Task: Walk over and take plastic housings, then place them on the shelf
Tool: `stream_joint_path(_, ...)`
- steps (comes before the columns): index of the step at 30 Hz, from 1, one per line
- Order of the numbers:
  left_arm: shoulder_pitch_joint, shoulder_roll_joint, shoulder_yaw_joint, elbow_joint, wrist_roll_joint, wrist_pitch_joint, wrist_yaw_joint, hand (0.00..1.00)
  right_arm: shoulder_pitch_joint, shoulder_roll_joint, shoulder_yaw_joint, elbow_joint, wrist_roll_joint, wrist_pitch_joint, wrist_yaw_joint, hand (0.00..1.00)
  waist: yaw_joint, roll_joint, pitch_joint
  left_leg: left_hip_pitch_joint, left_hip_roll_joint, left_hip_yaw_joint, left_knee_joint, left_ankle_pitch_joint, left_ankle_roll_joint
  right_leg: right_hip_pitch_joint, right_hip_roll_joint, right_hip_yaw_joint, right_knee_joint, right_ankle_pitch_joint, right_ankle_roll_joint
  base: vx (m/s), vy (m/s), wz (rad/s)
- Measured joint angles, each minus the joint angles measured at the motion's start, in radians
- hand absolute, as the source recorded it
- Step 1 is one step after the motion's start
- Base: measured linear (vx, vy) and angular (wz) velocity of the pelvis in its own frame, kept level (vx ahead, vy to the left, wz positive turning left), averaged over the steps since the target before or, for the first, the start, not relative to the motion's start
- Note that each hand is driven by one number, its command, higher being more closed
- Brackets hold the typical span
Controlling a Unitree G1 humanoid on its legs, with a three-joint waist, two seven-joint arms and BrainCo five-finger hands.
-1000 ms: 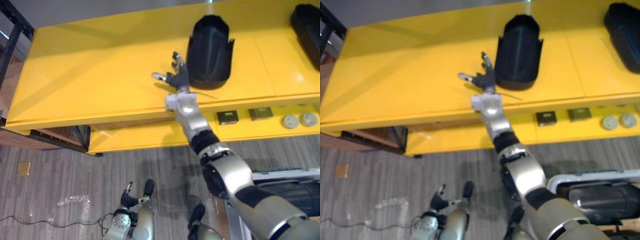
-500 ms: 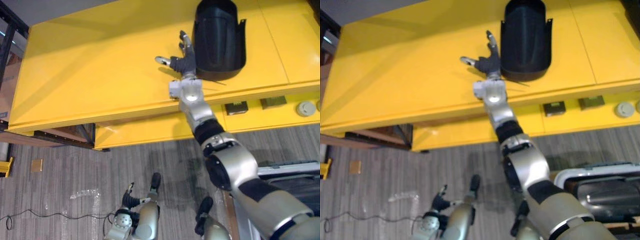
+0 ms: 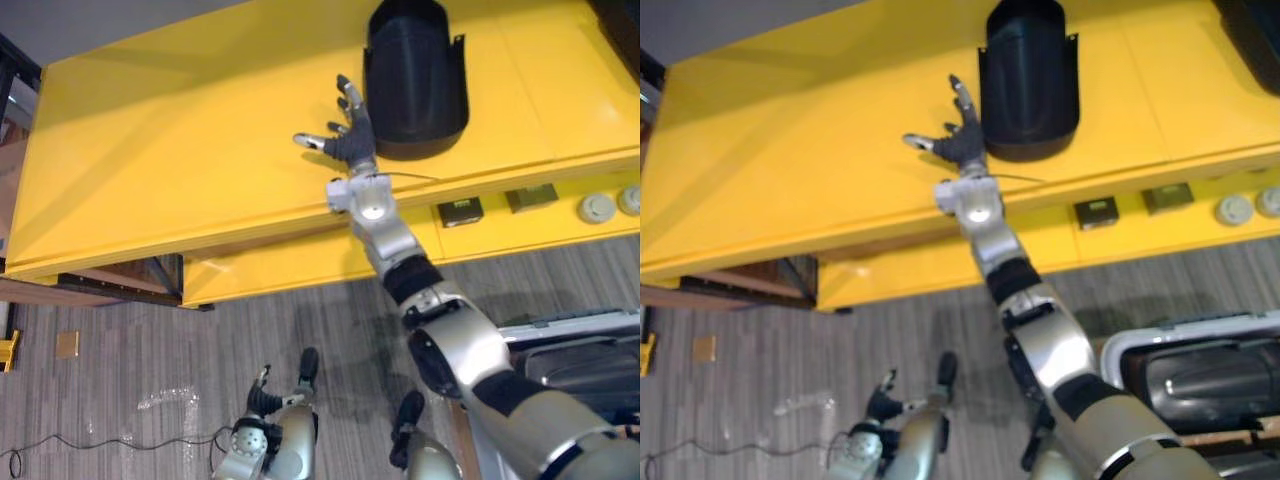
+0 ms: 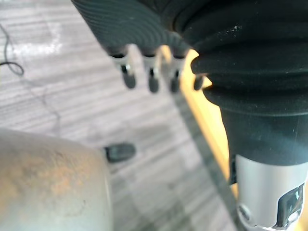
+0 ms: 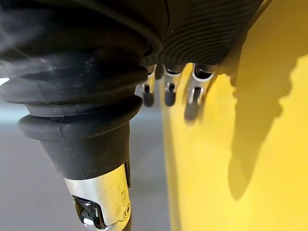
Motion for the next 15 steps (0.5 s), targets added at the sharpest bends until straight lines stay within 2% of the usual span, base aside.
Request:
stream_joint_path(8,0.002,-0.003,0.017,0.019,0.000,0.000,0.000,0.00,0.000,0.001,-0.068,0.030,-0.043,0.000,-0.008,0.00,0.001,-0.004,0.000,0.003,0.010,0.021,0.000,0.000,0.000,0.000,0.012,0.014,-0.021,0.022,-0.002,-0.02,-0.004,-0.08)
stream_joint_path(15,0.002,-0.002,0.017,0.029,0.000,0.000,0.001,0.00,0.000,0.001,-0.075,0.044,-0.078,-0.002,-0.023,0.00,-0.001,-0.008,-0.002,0.003,0.009,0.018,0.000,0.001,0.000,0.002,0.011,0.012,-0.021,0.023,-0.001,0.00,0.000,0.00)
